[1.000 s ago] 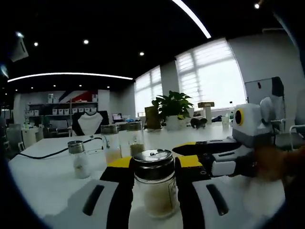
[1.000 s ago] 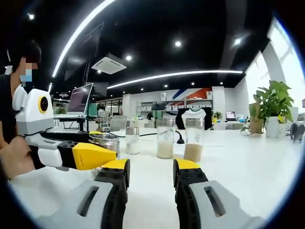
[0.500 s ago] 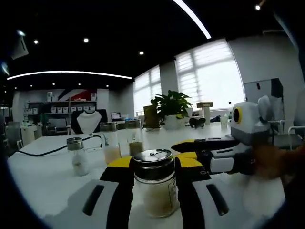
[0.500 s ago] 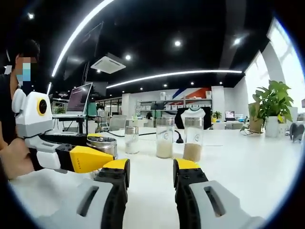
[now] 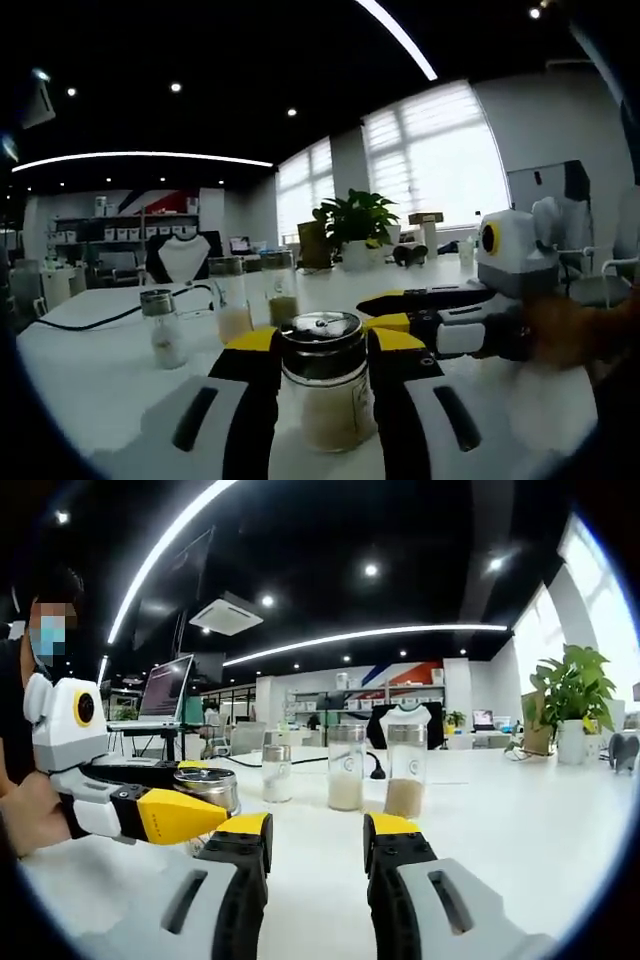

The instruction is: Rotate the seasoning bottle until the label or dispensing opening points toward the visible target arrow and the bottle remains upright within the marked orientation range

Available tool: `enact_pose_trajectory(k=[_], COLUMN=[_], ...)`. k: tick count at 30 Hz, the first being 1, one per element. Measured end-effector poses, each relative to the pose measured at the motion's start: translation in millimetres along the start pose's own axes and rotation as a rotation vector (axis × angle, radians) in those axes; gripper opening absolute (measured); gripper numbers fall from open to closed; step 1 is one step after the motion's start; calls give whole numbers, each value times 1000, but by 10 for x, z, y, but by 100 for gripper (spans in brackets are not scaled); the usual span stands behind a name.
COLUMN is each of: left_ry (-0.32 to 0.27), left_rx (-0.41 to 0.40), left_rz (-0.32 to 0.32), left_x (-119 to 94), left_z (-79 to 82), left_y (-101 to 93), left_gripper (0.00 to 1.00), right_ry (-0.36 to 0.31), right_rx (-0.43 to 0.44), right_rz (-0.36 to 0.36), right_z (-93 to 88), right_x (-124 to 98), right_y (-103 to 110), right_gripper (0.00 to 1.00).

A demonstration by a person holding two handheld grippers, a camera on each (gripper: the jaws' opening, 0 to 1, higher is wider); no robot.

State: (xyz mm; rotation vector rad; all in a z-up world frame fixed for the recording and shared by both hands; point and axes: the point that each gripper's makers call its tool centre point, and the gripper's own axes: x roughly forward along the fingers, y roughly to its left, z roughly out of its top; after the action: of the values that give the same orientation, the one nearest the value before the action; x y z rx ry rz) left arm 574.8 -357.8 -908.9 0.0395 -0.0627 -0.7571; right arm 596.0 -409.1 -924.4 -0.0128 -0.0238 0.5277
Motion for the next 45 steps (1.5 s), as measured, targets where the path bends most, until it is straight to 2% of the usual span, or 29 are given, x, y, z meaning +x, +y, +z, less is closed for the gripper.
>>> enact_pose_trajectory(k=[26, 29, 31, 33, 42, 43, 44, 45], left_ry=[55, 54, 54, 61, 64, 66, 74, 86], left_rx=[-11, -24, -61, -46, -94, -89, -42, -2], left_rz=[35, 53, 82, 108, 198, 213, 247, 248], left_x=[-127, -136, -131, -126, -116, -119, -129, -119], left_z=[-57, -64, -95, -115, -127, -115, -101, -101], left_y=[49, 64, 64, 53, 68, 63, 85, 68], left_gripper=[36, 36, 36, 36, 39, 40, 41, 42], right_ry=[5, 4, 4, 3, 0, -1, 0, 3], right_rx=[0, -1, 3, 0, 4, 5, 3, 0], right_rz=[11, 8, 8, 8, 2, -2, -9, -17], right_z=[-17, -14, -13, -10, -1, 2, 1, -5], right_x=[6, 5, 4, 4, -1, -4, -8, -12], right_y=[14, 10, 10, 9, -4, -12, -27, -43], right_gripper=[35, 35, 35, 35, 35, 35, 35, 35])
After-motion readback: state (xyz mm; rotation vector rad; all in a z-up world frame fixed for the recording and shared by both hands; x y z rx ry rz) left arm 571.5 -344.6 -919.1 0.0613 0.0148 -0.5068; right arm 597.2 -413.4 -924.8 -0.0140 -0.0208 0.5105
